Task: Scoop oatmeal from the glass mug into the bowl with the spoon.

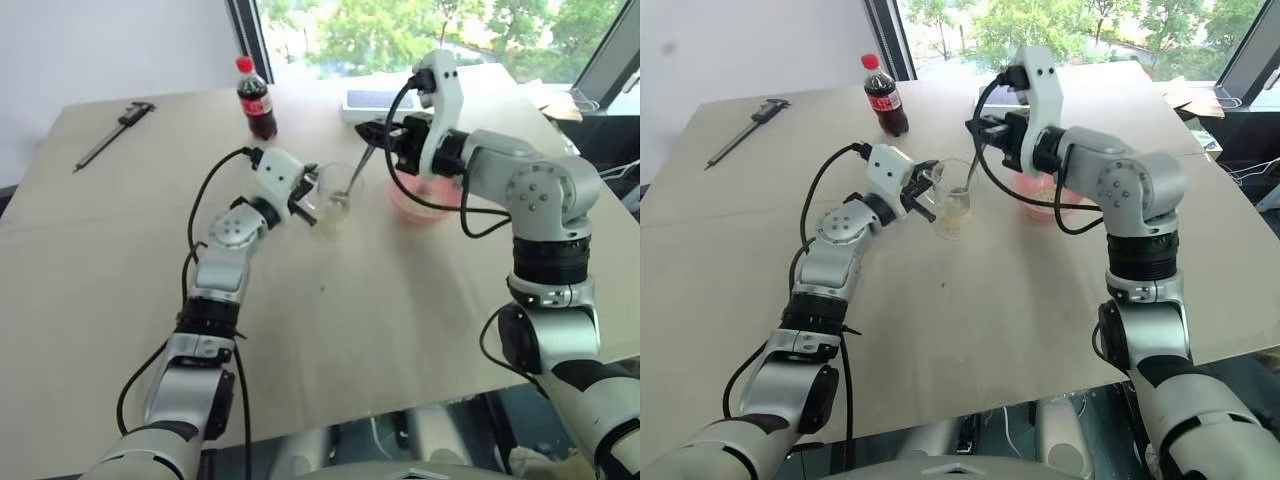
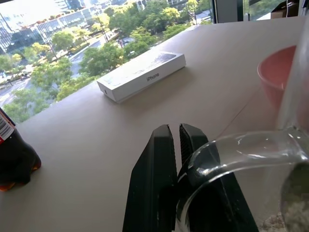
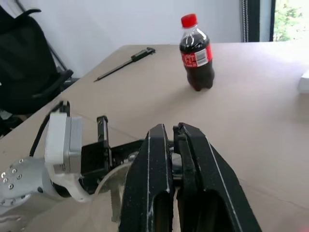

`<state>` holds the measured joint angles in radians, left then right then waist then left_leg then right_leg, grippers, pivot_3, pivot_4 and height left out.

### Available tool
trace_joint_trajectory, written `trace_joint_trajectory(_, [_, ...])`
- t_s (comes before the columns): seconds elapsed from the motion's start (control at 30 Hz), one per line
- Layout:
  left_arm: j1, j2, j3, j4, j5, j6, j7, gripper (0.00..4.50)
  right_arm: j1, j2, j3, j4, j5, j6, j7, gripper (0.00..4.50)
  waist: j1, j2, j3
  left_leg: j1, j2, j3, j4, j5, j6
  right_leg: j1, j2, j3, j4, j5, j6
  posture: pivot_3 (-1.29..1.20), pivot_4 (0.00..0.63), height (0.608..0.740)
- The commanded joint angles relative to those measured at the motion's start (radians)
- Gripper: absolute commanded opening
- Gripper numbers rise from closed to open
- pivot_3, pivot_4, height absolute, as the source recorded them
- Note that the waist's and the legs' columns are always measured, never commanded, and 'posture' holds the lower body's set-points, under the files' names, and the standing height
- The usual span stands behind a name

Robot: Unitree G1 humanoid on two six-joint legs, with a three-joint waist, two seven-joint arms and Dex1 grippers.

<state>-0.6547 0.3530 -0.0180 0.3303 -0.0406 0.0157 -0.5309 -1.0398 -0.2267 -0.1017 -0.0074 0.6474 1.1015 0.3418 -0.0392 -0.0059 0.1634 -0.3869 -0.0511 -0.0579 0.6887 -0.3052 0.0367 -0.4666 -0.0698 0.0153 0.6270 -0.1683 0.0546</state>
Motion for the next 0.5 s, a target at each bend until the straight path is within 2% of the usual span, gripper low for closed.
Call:
trace_joint_trajectory(0.03, [-0.011,-0.008,-0.007,-0.017,0.001,-0.038,0.002,0.04,-0.053,-0.004,-0.077,-0.015,0.039,0.029,-0.029,0.0,0.0,0.0,0.0,0.0,0.0,0.0,0.0,0.0,0.0,0.0,0.0,0.0,0.0,0.0,0.0,0.0,0.15,0.74])
trace_joint_trajectory(0.13, [-0.015,-0.013,-0.009,-0.008,0.003,-0.044,0.002,0.04,-0.067,0.02,-0.155,0.001,0.081,0.087,-0.092,0.0,0.0,0.0,0.0,0.0,0.0,0.0,0.0,0.0,0.0,0.0,0.0,0.0,0.0,0.0,0.0,0.0,0.15,0.74])
trace_joint_trajectory(0.33, [-0.028,-0.018,-0.011,0.015,0.004,-0.057,0.004,0.04,-0.098,0.101,-0.399,0.065,0.169,0.297,-0.307,0.0,-0.001,0.0,0.0,0.0,0.0,0.0,0.0,0.0,0.0,0.0,0.0,0.001,0.001,0.0,0.0,0.0,0.15,0.74])
trace_joint_trajectory(0.5, [-0.033,-0.025,-0.009,0.035,-0.001,-0.077,0.007,0.04,-0.136,0.153,-0.594,0.085,0.168,0.437,-0.46,0.0,0.0,0.0,0.0,0.0,0.0,0.0,0.0,0.0,0.0,0.0,0.0,0.001,0.002,0.0,0.0,0.0,0.15,0.74])
